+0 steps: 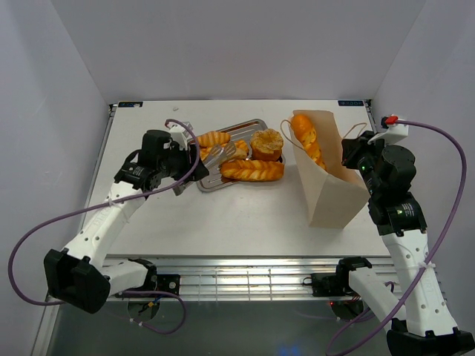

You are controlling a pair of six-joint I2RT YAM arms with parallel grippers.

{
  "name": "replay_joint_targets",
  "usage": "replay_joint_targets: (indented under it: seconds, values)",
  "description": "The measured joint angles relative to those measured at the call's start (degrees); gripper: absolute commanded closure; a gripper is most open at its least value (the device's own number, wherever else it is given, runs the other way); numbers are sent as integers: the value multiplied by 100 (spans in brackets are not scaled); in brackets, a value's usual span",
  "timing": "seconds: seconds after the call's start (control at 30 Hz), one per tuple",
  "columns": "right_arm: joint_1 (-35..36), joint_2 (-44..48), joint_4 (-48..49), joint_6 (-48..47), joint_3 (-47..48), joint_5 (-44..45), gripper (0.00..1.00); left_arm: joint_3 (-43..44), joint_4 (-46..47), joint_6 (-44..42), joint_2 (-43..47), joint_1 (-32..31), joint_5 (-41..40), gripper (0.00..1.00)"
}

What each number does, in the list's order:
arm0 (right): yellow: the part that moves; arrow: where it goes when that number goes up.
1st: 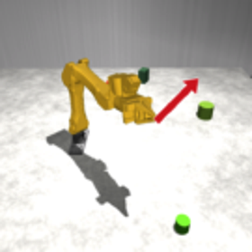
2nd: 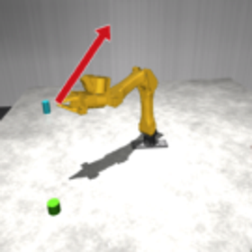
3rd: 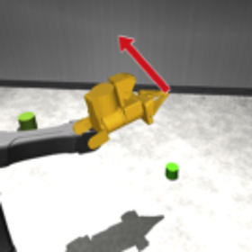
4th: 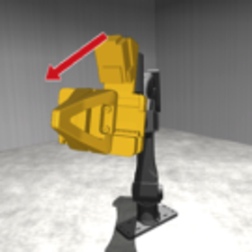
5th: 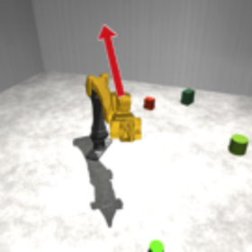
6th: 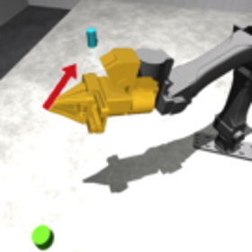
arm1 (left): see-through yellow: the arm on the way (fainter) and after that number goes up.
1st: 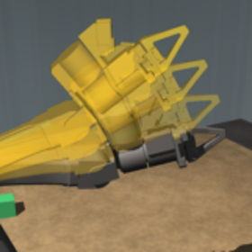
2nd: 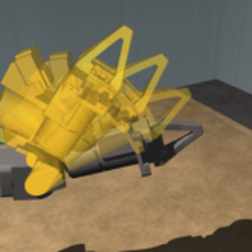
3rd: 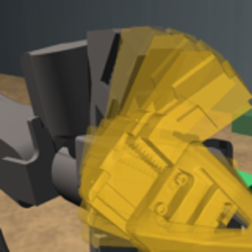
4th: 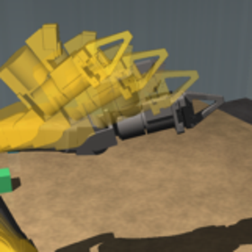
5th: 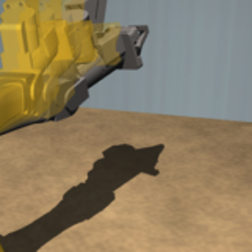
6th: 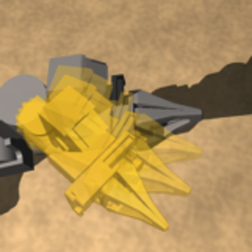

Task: Place the fake bread into the paper bag
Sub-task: Pick up the clamp at the center of the board, then pick up the fake bread from the plate.

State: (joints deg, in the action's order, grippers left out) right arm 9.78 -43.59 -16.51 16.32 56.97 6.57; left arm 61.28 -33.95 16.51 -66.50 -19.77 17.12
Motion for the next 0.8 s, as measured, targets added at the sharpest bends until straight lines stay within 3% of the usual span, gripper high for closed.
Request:
replay_joint_targets:
  seconds: [0.43, 0.8]
  values:
    - [0, -2, -9, -2, 81, 76, 92, 809, 787, 651, -1768, -195, 586, 43]
    - [0, -9, -20, -2, 103, 79, 92, 1187, 1012, 1029, -2695, -195, 835, 41]
